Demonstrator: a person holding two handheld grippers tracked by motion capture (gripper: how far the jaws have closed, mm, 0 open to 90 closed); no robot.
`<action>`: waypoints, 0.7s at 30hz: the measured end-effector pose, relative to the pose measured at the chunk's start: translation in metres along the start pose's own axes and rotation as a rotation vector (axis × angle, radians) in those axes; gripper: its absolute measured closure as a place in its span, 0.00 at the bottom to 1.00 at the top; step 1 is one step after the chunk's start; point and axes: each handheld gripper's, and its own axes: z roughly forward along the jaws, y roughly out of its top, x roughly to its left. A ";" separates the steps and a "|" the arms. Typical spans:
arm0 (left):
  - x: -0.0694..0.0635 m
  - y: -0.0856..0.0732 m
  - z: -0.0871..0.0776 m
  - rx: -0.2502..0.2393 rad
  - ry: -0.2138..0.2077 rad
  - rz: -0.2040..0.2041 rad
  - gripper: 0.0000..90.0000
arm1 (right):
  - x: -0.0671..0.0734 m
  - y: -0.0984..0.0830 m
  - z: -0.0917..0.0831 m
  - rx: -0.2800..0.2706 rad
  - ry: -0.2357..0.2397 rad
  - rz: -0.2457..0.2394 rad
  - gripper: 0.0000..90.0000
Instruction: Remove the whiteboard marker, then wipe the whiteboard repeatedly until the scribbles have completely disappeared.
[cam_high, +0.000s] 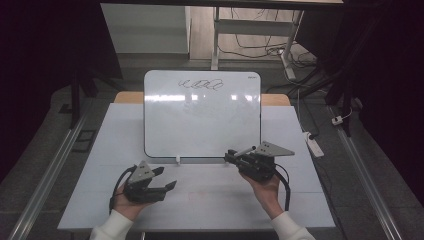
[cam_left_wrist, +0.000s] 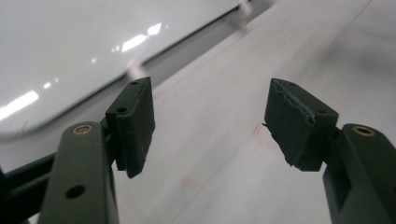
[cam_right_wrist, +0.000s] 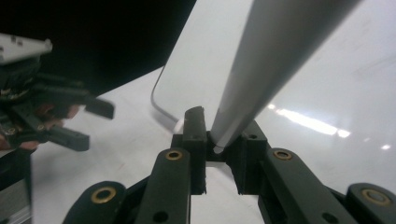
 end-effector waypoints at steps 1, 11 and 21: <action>0.004 -0.005 -0.003 0.003 0.009 -0.010 0.38 | 0.000 0.001 -0.002 -0.012 -0.011 -0.006 0.86; 0.023 -0.021 -0.009 -0.001 0.069 -0.047 0.38 | -0.005 0.007 -0.013 -0.046 -0.040 -0.049 0.86; 0.027 -0.022 -0.003 0.008 0.080 -0.029 0.38 | -0.017 0.016 -0.008 -0.065 -0.072 -0.060 0.86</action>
